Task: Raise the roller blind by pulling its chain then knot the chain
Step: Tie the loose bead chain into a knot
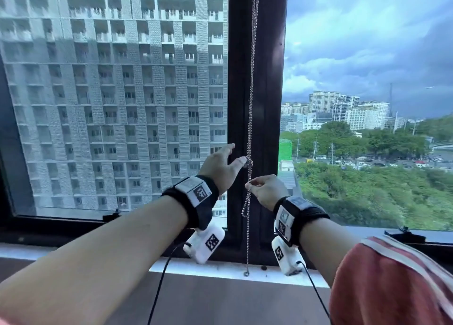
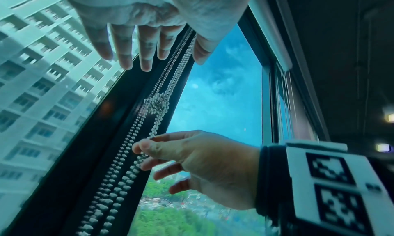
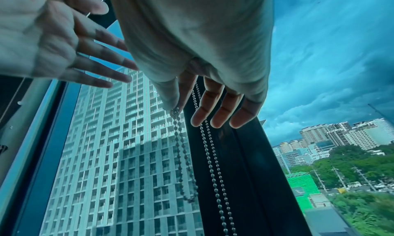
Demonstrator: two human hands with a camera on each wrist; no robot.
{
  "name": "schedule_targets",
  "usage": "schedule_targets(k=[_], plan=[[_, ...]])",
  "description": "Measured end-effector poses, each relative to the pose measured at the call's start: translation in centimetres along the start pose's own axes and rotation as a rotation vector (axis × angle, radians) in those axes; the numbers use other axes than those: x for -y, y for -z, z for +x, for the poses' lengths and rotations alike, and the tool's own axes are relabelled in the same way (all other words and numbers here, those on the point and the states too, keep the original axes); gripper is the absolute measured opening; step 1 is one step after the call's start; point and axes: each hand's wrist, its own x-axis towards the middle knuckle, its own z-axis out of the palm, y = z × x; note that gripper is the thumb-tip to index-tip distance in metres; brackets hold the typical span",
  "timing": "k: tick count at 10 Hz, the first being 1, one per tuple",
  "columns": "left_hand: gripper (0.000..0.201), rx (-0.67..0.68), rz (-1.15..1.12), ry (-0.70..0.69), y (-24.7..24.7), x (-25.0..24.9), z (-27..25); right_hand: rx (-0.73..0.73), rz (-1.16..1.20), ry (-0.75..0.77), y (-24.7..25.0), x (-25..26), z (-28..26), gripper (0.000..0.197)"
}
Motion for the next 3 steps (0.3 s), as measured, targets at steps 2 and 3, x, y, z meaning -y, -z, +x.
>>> schedule_targets(k=[2,3], plan=[[0.068,0.096,0.316,-0.019,2.6,-0.2,0.8,0.072,-0.21,0.03,0.8,-0.2,1.0,0.023],[0.072,0.122,0.399,-0.003,4.5,-0.2,1.4,0.121,-0.313,-0.008,1.7,0.1,1.4,0.038]])
